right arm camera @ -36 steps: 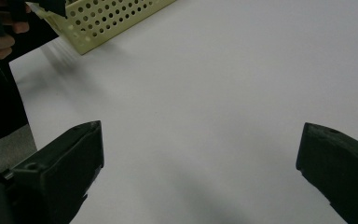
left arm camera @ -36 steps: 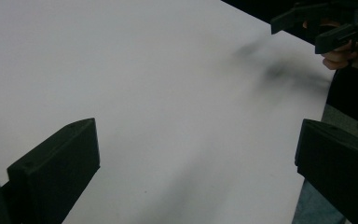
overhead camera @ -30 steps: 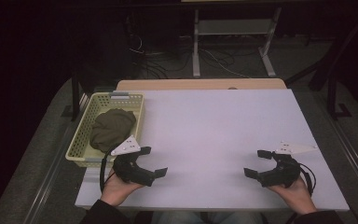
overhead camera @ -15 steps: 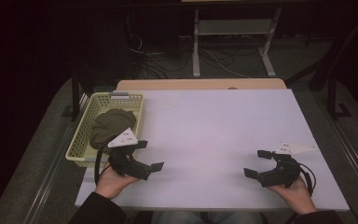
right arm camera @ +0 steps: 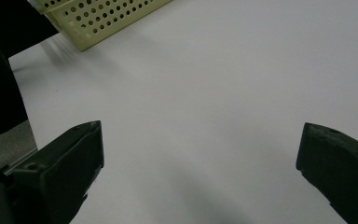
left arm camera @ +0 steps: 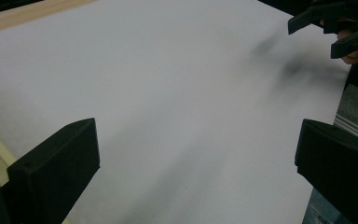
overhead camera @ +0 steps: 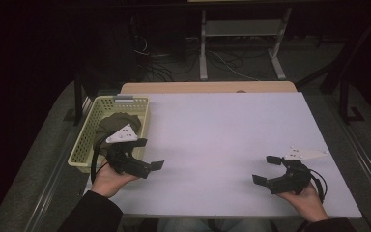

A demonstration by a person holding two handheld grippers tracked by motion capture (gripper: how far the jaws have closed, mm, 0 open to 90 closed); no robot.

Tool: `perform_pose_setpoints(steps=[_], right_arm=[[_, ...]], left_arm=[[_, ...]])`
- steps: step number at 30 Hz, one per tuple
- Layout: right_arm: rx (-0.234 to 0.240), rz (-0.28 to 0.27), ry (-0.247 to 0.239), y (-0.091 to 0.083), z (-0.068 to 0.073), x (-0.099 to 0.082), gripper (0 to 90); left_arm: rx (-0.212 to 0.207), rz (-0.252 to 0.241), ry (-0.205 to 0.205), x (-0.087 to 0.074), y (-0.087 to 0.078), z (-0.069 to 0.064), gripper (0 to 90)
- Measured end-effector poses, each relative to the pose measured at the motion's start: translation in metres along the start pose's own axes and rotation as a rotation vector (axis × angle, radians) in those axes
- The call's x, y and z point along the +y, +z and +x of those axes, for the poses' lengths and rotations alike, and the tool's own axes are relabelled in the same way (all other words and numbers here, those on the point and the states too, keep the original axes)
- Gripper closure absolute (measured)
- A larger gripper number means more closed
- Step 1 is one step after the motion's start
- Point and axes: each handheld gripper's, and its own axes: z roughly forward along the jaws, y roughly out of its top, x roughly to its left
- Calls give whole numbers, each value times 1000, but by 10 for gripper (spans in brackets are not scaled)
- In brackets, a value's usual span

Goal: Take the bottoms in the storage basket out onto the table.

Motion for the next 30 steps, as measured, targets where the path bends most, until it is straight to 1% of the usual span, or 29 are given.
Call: perform_pose_setpoints(steps=[3, 8, 9, 12, 21, 24, 27, 30], right_arm=[[-6, 1, 1, 0, 0, -1, 2], [-5, 5, 2, 1, 0, -1, 2], [-5, 5, 2, 1, 0, -1, 2], [-1, 3, 3, 1, 0, -1, 2], [3, -2, 3, 1, 0, -1, 2], [4, -4, 3, 1, 0, -1, 2], [5, -3, 3, 1, 0, -1, 2], [6, -3, 3, 1, 0, -1, 2]], left_arm=[[7, 5, -2, 4, -2, 2, 0], [17, 24, 12, 10, -6, 6, 0], [18, 32, 20, 12, -7, 7, 0], [21, 35, 21, 15, -9, 9, 0], [30, 45, 15, 21, -14, 19, 0], [39, 44, 6, 23, -16, 22, 0], [45, 49, 9, 24, -19, 25, 0], [56, 49, -2, 26, -23, 28, 0]])
